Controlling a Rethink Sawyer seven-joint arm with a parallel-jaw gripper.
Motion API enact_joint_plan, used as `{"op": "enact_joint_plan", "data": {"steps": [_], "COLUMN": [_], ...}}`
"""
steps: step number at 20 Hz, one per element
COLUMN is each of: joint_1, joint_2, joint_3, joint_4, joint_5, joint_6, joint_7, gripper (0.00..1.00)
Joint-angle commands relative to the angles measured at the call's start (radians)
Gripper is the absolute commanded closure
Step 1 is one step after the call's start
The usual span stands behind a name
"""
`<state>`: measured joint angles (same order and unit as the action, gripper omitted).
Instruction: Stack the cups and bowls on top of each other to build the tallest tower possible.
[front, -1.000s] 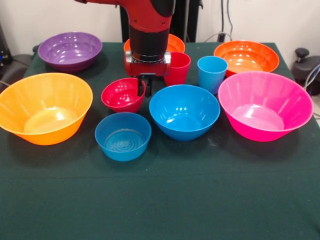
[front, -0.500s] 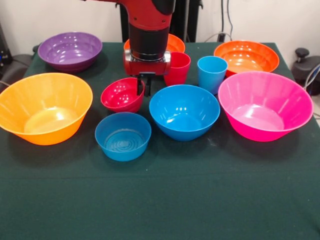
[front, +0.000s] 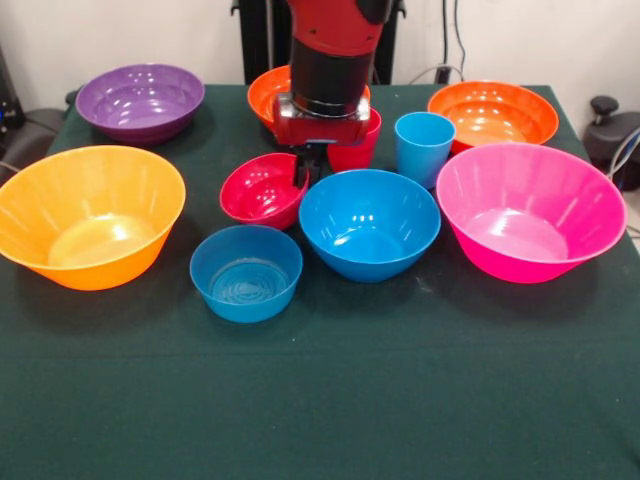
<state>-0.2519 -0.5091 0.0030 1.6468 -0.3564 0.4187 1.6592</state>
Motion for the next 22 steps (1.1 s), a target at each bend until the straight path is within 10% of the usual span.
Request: {"op": "enact_joint_plan", "data": {"steps": [1,22], "joint_1": [0.107,0.286], "joint_2": [-0.015,0.014], "joint_3": [-0.024,-0.131], "joint_4": [-0.123,-0.366], "joint_5": [0.018,-0.008], "joint_6": [0.187,0.447], "joint_7": [0.114,0.082], "gripper": [1.00,1.00]}}
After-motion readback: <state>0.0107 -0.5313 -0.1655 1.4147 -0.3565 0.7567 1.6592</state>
